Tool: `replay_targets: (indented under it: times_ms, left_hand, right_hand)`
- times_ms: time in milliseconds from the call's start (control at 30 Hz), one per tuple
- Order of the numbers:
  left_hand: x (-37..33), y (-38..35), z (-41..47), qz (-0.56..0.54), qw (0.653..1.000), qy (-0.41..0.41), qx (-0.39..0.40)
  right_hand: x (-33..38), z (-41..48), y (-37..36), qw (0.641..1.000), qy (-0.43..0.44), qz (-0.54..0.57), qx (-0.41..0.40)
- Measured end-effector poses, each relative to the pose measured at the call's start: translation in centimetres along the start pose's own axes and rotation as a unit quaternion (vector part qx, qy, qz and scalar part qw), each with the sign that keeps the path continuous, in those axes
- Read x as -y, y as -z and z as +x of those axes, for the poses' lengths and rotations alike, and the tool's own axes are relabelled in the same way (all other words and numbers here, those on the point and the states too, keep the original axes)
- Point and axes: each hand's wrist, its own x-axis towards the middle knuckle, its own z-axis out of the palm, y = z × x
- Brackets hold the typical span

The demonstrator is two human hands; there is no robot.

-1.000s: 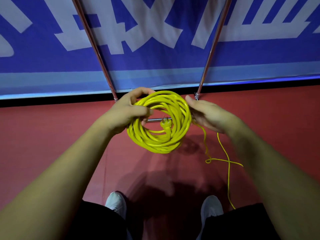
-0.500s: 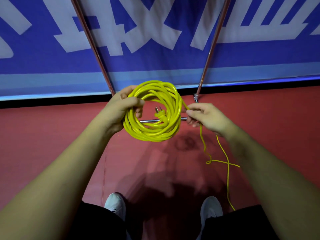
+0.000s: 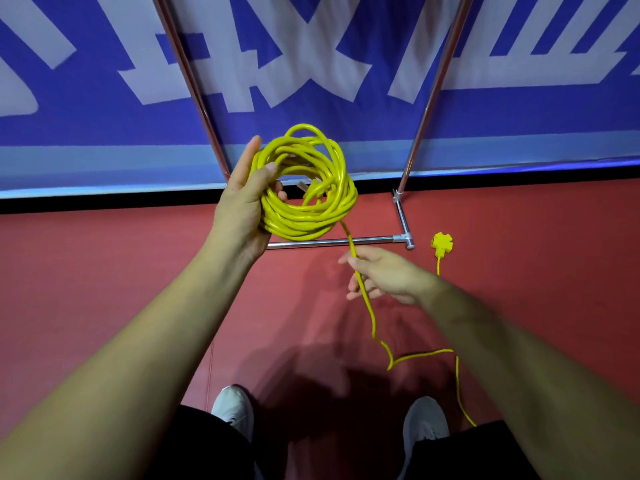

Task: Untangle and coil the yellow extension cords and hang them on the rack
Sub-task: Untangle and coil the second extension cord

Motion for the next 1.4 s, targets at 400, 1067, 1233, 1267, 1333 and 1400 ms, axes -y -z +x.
replay_targets:
  times_ms: [400,1067,1233,1267,1333,1400]
  left_hand:
    - [0.6,0.5,0.3,0.001,1.0,-0.007,-0.015]
    - [2.5,-0.1,-1.0,0.157,0.982,0.023,0.1]
    - [3.0,0.0,-1.4,0.128,0.984,0.072,0.102]
    - [2.8,-0.1,-1.5,0.118,0.985,0.075,0.104]
    - [2.7,-0.2,-1.5,0.099,0.986,0.076,0.109]
    - [2.7,-0.2,-1.4,0.081,0.988,0.071,0.113]
  right_hand:
    - [3.4,-1.5,-3.4,0.966,0.108,-0.229,-0.059]
    - [4.1,-3.2,-1.5,0.914,0.26,-0.257,-0.175]
    - [3.4,-2.7,-0.7,0.908,0.282,-0.28,-0.136]
    - [3.3,-2.6,-0.4,0.911,0.285,-0.268,-0.126]
    - [3.3,-2.4,0.0,0.917,0.294,-0.243,-0.116]
    - [3.3,-2.3,0.1,0.914,0.308,-0.236,-0.121]
